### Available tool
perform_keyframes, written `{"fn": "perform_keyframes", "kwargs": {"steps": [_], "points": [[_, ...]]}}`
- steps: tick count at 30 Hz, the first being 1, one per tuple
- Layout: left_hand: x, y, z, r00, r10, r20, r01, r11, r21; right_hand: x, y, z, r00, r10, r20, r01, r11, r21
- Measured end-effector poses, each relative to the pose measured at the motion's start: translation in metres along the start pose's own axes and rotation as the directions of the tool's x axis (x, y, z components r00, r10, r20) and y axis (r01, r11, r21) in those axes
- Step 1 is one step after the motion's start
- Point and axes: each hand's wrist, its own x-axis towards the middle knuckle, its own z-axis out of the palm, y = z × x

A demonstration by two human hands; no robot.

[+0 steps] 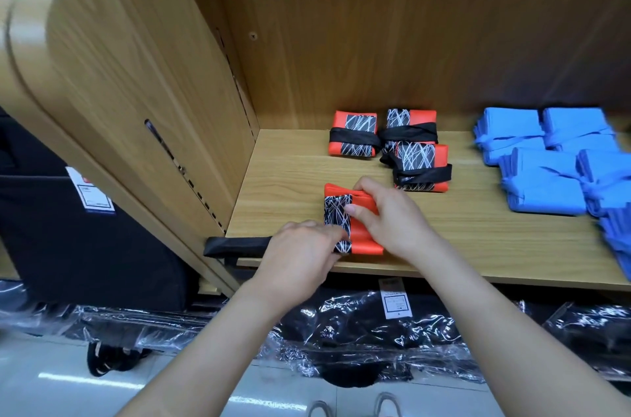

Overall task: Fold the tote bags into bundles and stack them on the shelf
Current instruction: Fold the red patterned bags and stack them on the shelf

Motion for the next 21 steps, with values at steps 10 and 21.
{"fn": "perform_keyframes", "kwargs": {"steps": [10, 21], "points": [[0.016, -0.001, -0.009, 0.984, -0.177, -0.007, 0.167, 0.940, -0.297, -0.023, -0.013, -0.006, 0.978, 0.111, 0.179, -0.178, 0.889, 0.422], [0.003, 0.010, -0.031, 0.985, -0.131, -0.117, 0.074, 0.915, -0.397, -0.043, -0.018, -0.010, 0.963, -0.143, -0.227, 0.216, 0.916, 0.337]]}}
